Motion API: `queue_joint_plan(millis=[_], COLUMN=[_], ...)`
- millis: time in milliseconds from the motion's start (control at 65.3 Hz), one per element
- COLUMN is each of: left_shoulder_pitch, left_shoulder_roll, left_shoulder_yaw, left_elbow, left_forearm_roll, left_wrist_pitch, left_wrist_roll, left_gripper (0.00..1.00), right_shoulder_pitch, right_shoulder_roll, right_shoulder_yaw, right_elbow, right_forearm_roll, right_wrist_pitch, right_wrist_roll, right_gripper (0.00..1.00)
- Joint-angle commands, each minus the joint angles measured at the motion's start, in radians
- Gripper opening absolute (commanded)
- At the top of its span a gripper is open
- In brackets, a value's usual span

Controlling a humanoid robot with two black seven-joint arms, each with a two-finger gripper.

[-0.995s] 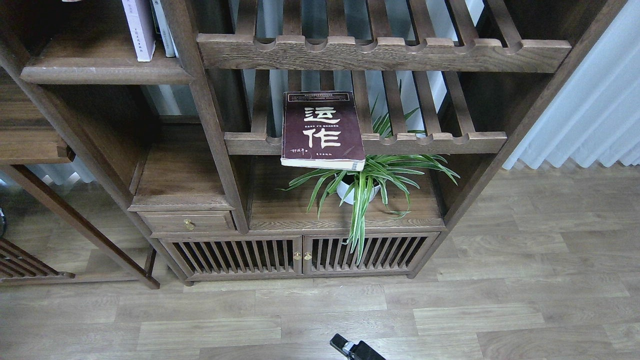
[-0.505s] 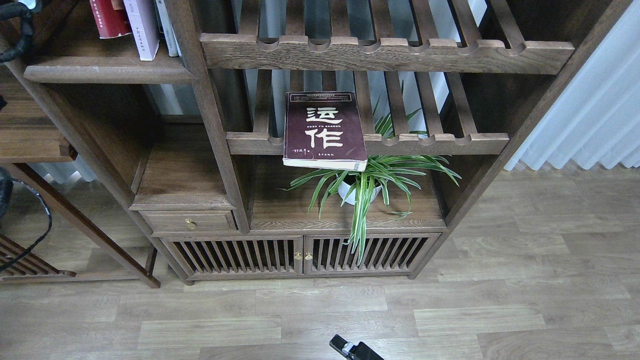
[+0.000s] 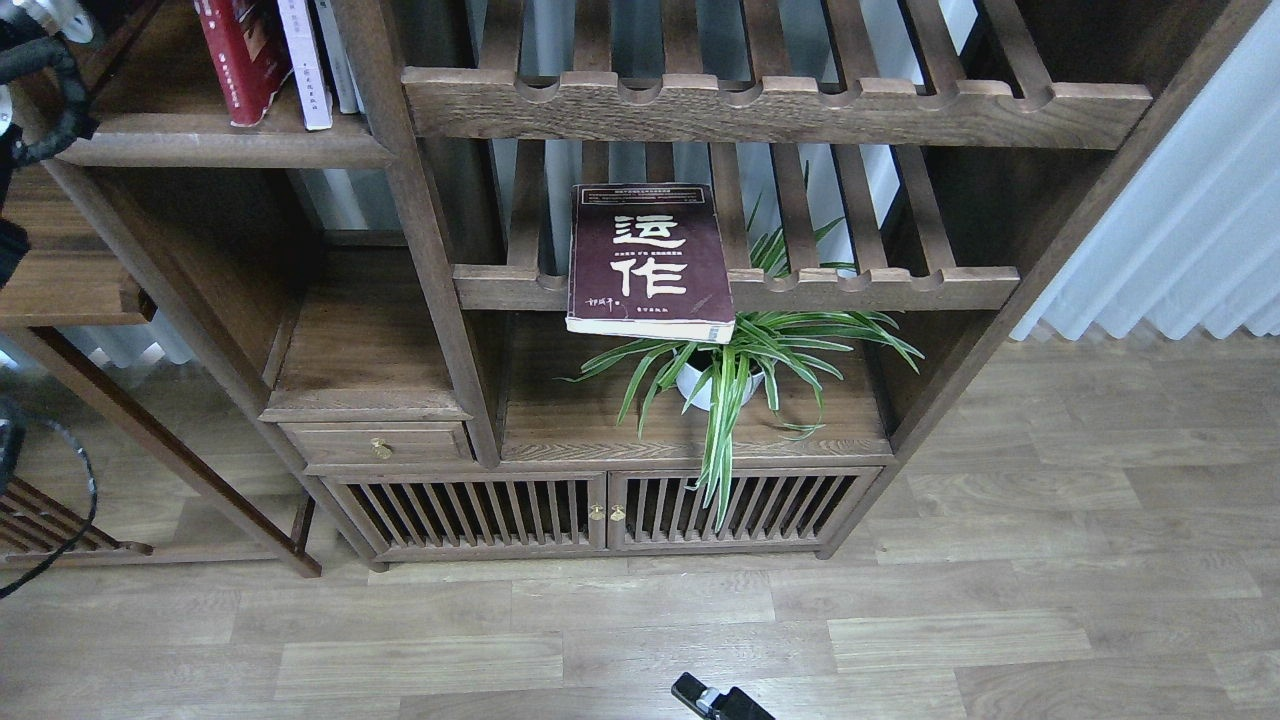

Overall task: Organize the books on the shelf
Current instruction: 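Release the red book and withdraw the left gripper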

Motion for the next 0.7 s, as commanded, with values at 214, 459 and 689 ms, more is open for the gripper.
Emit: queue_joint_plan(millis=[214, 459, 689], left_shoulder_pitch=[0.221, 0.456, 0.626], left_shoulder_roll=[0.044, 0.039, 0.041], left_shoulder_yaw=[-0.134, -0.204, -0.247], left_elbow=[-0.176, -0.414, -0.561], left_forearm_roll=[-0.021, -0.042, -0.061], left_wrist_pitch=[0.0, 0.0, 0.0], left_wrist_roll=[-0.002, 0.013, 0.016], left_gripper=[1.0, 1.0, 1.0], right_shoulder_pitch=[0.019, 0.019, 0.025], right_shoulder_roll=[0.0, 0.002, 0.006], right_shoulder_yaw=[0.0, 0.0, 0.009], right_elbow=[0.0, 0.0, -0.005], right_forearm_roll=[-0.001, -0.001, -0.002], right_wrist_pitch=[0.0, 0.0, 0.0], right_wrist_roll=[0.0, 0.0, 0.008], right_gripper=[0.99, 0.99, 0.99])
